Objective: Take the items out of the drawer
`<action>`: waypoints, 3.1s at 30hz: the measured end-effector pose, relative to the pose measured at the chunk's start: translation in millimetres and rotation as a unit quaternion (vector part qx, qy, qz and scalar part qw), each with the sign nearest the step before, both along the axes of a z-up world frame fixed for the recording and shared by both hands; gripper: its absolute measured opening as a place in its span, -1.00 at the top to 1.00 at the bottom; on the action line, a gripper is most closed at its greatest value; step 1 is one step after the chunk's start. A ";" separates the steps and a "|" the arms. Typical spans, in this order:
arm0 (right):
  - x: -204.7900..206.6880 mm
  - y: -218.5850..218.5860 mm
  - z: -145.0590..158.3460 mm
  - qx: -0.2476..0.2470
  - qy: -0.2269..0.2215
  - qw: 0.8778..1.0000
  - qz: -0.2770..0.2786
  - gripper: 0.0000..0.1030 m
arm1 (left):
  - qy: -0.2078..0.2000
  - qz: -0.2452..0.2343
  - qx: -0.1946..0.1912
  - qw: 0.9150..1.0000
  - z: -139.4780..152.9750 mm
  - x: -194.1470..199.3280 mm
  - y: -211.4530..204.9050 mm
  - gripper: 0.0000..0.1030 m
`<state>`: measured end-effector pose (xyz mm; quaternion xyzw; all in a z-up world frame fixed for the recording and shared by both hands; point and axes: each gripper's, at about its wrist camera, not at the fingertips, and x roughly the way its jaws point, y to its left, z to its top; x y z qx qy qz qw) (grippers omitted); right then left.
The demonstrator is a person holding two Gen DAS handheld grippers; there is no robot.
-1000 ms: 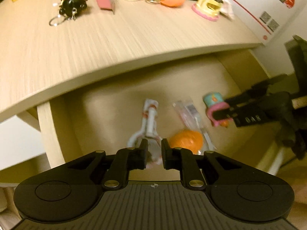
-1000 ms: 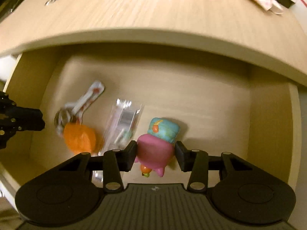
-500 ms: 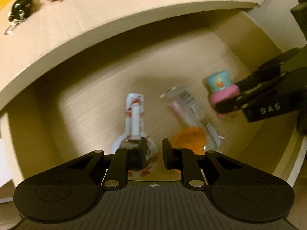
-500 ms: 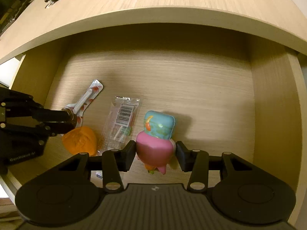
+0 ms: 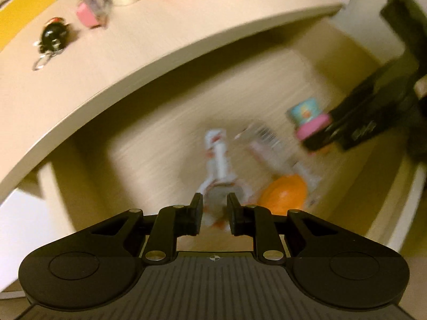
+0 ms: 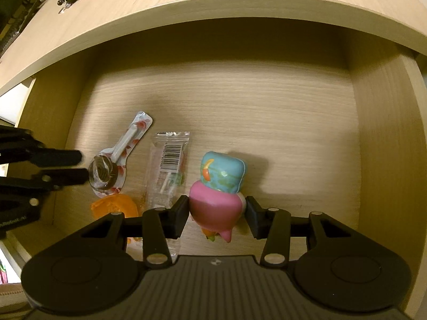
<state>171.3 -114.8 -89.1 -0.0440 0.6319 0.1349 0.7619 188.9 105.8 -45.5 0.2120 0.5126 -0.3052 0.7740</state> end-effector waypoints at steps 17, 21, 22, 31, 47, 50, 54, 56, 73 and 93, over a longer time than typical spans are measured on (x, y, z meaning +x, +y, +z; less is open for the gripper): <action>-11.3 1.3 9.0 0.019 -0.005 0.997 -0.077 0.12 | 0.036 -0.031 -0.017 0.999 -22.2 -1.4 -28.2 0.01; -12.9 0.0 10.5 0.035 -0.007 0.994 -0.105 0.12 | 0.035 -0.024 -0.032 0.999 -19.5 0.9 -27.0 0.04; -13.1 -0.3 10.6 0.037 -0.006 0.994 -0.108 0.12 | 0.021 -0.018 -0.037 0.999 -16.0 -0.1 -25.0 0.05; -13.6 -2.2 10.7 0.051 -0.003 0.990 -0.129 0.11 | -0.005 -0.022 -0.011 1.000 -25.3 10.4 -30.2 0.04; -11.9 -0.4 11.8 0.052 -0.005 0.989 -0.136 0.11 | 0.036 -0.020 -0.038 0.998 -23.2 11.7 -36.5 0.07; -11.3 0.3 12.0 0.053 -0.005 0.989 -0.139 0.11 | 0.031 -0.021 -0.019 0.999 -29.5 11.4 -40.9 0.01; -12.6 0.9 11.5 0.055 -0.006 0.988 -0.143 0.11 | 0.036 -0.016 -0.008 0.999 -34.9 12.8 -41.2 -0.01; -13.0 1.8 11.6 0.054 -0.007 0.988 -0.144 0.11 | 0.040 -0.013 -0.013 0.999 -35.5 14.7 -39.5 0.00; -34.4 7.8 58.6 0.037 -0.070 0.985 -0.156 0.16 | 0.022 -0.054 -0.091 0.994 27.4 1.7 -20.2 0.05; 77.9 3.0 186.6 0.027 -0.259 0.955 -0.139 0.16 | -0.158 0.024 -0.135 0.978 103.8 87.7 -8.4 0.02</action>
